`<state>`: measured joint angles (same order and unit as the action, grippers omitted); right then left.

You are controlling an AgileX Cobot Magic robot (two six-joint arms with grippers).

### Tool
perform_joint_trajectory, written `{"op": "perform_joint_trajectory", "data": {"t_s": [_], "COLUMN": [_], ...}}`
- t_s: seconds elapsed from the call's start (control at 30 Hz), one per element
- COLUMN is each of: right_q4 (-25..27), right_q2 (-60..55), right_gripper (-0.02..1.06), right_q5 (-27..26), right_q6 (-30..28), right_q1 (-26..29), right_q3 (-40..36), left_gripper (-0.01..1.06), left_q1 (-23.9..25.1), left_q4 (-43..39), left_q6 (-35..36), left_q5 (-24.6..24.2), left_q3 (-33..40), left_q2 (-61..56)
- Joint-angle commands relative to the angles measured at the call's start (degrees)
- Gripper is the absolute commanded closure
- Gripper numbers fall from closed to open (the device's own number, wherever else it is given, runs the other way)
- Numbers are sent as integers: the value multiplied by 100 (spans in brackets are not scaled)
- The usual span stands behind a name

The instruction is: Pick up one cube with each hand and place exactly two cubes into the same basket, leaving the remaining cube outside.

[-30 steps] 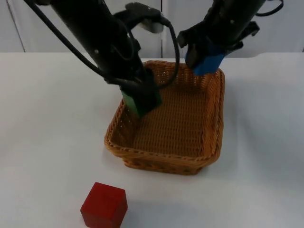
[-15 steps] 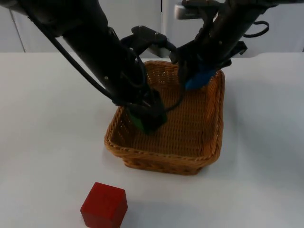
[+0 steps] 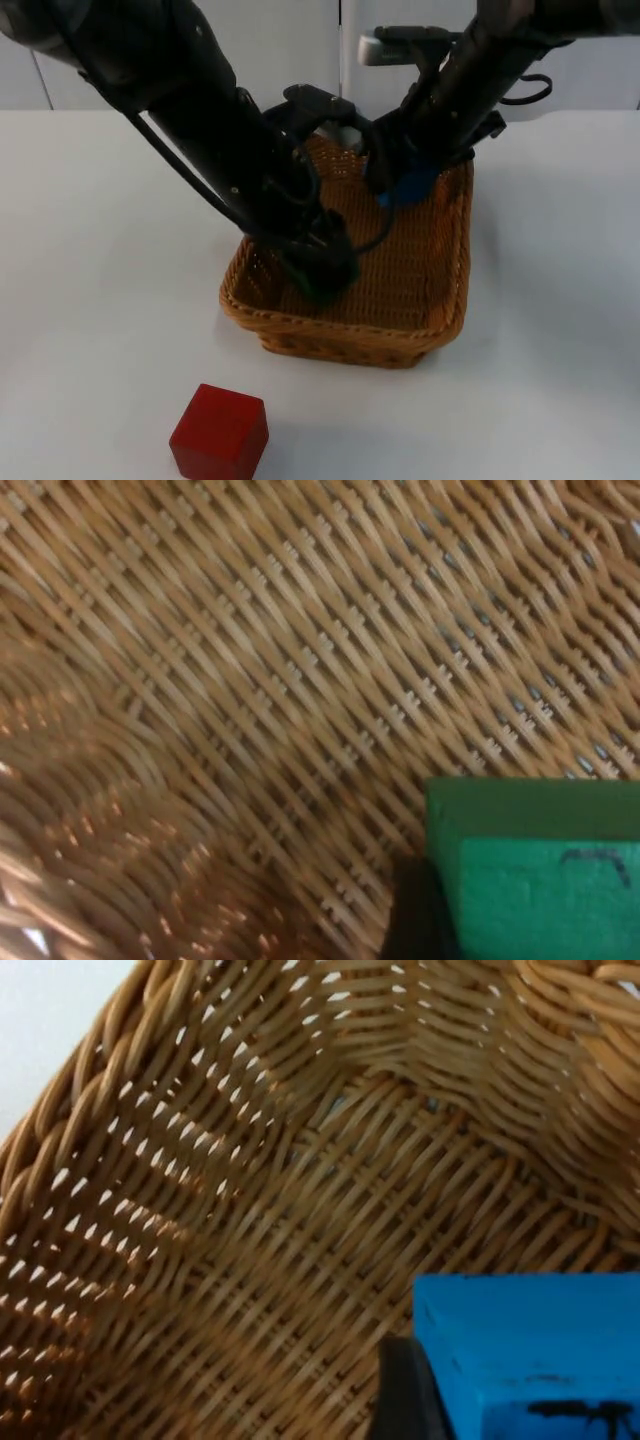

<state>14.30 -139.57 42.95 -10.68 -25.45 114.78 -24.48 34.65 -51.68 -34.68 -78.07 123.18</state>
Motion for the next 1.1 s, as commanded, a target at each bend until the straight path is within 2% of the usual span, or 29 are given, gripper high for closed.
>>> {"op": "perform_joint_trajectory", "data": {"t_s": [0.0, 0.17, 0.2, 0.27, 0.37, 0.7, 1.07], "right_q4": [34, 46, 46, 46, 58, 58, 76], "right_q2": [13, 25, 25, 34, 50, 59, 59], "right_gripper": [80, 48, 48, 39, 32, 32, 32], "right_q5": [-67, -111, -111, -111, -111, 10, 780], "right_q6": [-73, -73, -73, -73, -73, -73, -82], "right_q1": [-48, -48, -48, -48, -48, -48, -48], "right_q3": [50, 50, 50, 50, 50, 102, 952], "left_gripper": [98, 61, 61, 45, 31, 28, 28], "left_q1": [-32, -32, -32, -32, -32, -19, -11], "left_q4": [199, 210, 210, 222, 210, 210, 55], "left_q6": [-24, -24, -24, -24, -33, -33, -33], "left_q5": [67, 79, 79, 95, 95, 95, 93], "left_q3": [12, 12, 12, 12, 12, 12, 12], "left_q2": [-19, -19, -19, -19, -19, -29, -334]}}
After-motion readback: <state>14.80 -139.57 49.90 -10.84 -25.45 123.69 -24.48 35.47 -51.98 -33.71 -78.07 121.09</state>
